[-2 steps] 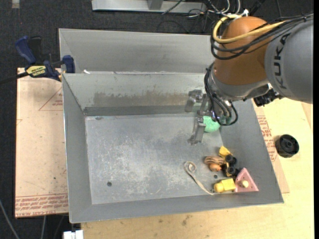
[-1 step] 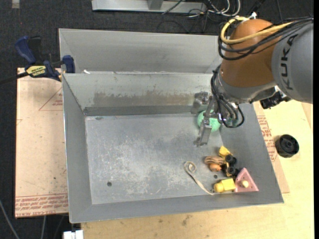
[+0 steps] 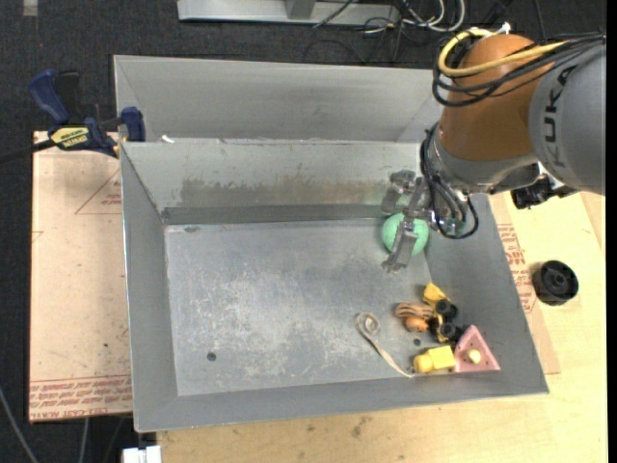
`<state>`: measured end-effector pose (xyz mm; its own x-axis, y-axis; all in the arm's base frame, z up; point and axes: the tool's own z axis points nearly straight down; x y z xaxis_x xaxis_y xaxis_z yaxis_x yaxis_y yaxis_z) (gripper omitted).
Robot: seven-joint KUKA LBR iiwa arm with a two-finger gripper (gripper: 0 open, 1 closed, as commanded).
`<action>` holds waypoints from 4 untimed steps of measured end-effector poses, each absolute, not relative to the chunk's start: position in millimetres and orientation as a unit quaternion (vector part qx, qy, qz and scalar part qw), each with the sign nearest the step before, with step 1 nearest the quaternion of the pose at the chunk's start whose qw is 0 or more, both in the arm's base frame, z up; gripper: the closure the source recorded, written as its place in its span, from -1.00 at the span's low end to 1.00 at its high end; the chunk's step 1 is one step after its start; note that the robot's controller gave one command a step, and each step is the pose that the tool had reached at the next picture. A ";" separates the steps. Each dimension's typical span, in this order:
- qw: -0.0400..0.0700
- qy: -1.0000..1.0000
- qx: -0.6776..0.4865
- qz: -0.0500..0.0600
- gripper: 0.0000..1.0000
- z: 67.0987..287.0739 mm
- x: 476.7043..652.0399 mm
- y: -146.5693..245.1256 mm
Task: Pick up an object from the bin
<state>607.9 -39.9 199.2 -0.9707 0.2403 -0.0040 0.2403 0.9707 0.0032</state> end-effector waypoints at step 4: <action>0.001 0.999 0.044 0.001 -1.00 120.0 572.6 -121.5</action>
Offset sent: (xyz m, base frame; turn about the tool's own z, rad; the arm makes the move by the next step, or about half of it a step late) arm -0.0359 -0.0820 -0.0787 -0.1577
